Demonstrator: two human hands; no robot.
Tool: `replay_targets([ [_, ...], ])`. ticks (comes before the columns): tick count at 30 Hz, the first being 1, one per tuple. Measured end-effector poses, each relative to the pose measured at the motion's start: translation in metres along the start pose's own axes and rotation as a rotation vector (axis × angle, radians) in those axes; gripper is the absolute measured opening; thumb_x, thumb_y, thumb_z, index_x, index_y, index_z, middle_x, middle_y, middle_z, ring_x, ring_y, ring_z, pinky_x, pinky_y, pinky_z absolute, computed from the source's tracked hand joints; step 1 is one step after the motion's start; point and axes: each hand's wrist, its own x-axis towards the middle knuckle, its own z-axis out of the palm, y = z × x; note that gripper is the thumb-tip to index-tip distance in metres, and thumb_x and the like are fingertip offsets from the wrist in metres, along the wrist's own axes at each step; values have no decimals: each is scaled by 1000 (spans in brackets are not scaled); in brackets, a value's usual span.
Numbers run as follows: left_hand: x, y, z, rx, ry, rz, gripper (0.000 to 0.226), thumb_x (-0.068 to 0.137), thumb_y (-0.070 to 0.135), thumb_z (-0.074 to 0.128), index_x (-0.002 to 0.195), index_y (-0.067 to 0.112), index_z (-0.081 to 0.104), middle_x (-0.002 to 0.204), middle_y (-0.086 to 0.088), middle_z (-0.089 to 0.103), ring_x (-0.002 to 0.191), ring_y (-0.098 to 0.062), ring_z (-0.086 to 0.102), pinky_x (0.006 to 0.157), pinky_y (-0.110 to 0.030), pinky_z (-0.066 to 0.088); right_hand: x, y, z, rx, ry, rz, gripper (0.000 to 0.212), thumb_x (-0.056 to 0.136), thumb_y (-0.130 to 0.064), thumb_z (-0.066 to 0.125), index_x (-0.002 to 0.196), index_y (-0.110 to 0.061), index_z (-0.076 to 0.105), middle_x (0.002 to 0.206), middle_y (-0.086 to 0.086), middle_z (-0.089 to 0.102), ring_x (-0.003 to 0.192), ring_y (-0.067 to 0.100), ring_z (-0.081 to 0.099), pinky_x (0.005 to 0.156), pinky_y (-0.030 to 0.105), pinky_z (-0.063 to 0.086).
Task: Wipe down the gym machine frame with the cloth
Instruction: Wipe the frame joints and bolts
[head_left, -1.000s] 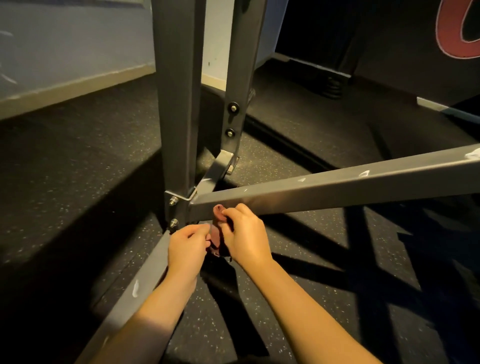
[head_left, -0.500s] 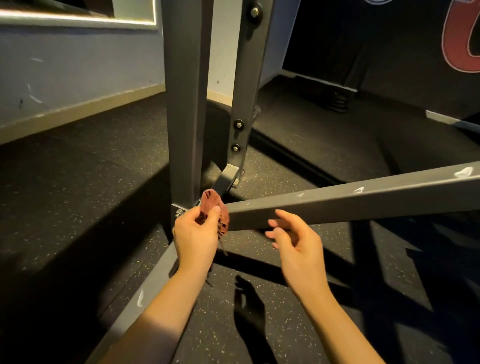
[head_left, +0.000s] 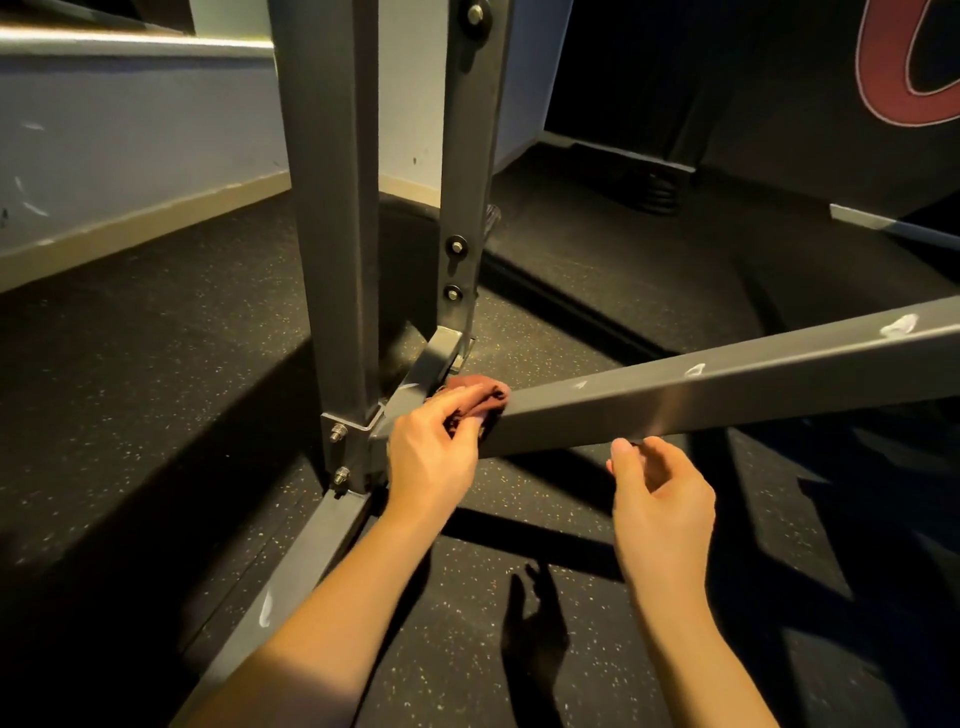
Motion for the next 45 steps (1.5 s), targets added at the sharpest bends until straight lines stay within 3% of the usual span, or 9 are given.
replay_targets([
  [4,14,-26,-22,200,73,-238,31,94,17,71,119,34,75,113,16,73,109,-12,67,102,-29,52,-1,-7,-7,154,33,81,57,99,-29,65,150,-16,45,145,1,56,105,3,66,104,43,53],
  [7,7,10,-3,116,-8,-81,39,91,10,71,111,44,73,105,34,65,108,0,64,103,-20,48,-3,-10,-6,253,15,96,60,98,-23,67,153,-21,41,151,-2,50,96,-18,61,103,40,54],
  [12,-15,33,16,-88,-74,164,49,89,-2,69,117,37,74,115,30,68,118,14,57,103,-6,39,-1,-9,-10,295,7,91,49,99,-22,64,146,-24,49,141,-2,59,115,8,66,106,43,52],
  [17,3,-8,-12,88,-7,-41,49,88,8,74,114,49,67,109,12,76,104,-14,70,94,-28,52,10,-13,-49,289,121,23,73,101,-22,62,161,-33,23,154,-14,44,120,7,63,108,45,51],
  [22,-11,82,42,-121,-126,150,49,89,0,71,113,42,71,110,23,71,112,7,63,105,-21,49,15,-23,-71,189,153,-107,83,102,-21,60,163,-36,6,162,-9,31,118,5,61,77,-3,43],
  [26,-22,94,50,-154,-200,338,53,88,-6,67,124,33,69,123,24,67,124,9,57,111,-17,41,25,-16,-77,135,154,-152,82,102,-25,59,163,-36,5,160,0,37,119,7,60,75,-8,36],
  [34,-3,77,18,9,-166,155,59,88,1,71,101,58,65,90,48,62,99,19,61,88,4,37,28,-8,-81,89,126,-130,74,102,-27,58,162,-34,14,154,11,44,112,11,63,79,-4,42],
  [40,-9,98,40,-45,-231,337,50,88,-1,70,120,37,71,111,34,67,111,17,60,99,-6,41,32,-13,-91,74,147,-143,72,101,-27,59,162,-31,20,143,13,55,106,15,66,79,-2,44],
  [45,-2,67,8,90,-129,145,52,88,3,71,111,50,65,101,41,64,100,15,62,100,-24,52,29,-20,-94,93,138,-146,78,101,-20,61,163,-30,15,146,-11,51,104,10,68,97,29,55],
])
